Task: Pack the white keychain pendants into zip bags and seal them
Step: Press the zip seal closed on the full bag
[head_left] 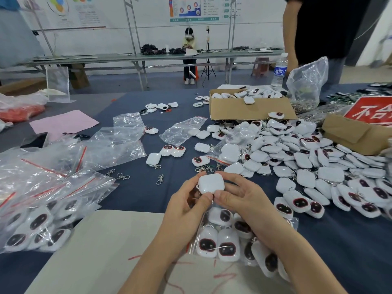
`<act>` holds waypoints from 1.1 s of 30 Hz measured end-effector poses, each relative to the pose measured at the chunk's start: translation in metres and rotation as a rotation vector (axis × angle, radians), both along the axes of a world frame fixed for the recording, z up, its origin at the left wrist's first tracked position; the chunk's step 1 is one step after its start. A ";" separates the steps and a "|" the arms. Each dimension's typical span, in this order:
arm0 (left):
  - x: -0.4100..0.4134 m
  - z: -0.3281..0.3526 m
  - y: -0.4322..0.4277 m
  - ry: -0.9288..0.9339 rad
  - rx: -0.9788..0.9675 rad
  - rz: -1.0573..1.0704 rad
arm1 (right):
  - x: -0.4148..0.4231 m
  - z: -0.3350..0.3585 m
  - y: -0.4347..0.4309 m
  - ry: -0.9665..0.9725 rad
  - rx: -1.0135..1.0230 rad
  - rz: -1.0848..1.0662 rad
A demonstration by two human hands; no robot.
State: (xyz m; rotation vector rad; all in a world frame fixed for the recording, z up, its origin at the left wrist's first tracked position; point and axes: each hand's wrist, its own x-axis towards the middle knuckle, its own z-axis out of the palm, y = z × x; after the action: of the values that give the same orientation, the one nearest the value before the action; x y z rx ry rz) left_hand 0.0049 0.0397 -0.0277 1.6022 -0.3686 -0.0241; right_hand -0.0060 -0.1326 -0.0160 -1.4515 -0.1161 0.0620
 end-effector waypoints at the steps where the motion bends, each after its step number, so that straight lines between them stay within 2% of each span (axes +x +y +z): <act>1: -0.001 0.001 0.000 -0.004 -0.007 -0.009 | 0.001 -0.001 0.000 0.008 0.005 -0.006; 8: -0.001 0.003 -0.001 -0.068 0.029 0.068 | 0.000 -0.002 0.000 -0.010 0.119 -0.061; 23: -0.002 0.003 -0.004 -0.106 -0.006 0.103 | -0.004 0.006 0.001 -0.085 -0.007 -0.082; 28: -0.002 0.004 -0.006 -0.159 0.000 0.127 | -0.003 0.008 0.006 -0.053 -0.001 -0.090; 33: -0.003 0.004 -0.006 -0.112 0.001 0.109 | -0.004 0.007 0.004 -0.037 -0.041 -0.099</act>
State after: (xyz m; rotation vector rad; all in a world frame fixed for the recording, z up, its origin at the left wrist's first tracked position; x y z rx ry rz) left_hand 0.0018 0.0335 -0.0232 1.6268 -0.3671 0.1491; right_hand -0.0097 -0.1287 -0.0090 -1.4975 -0.0733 -0.0434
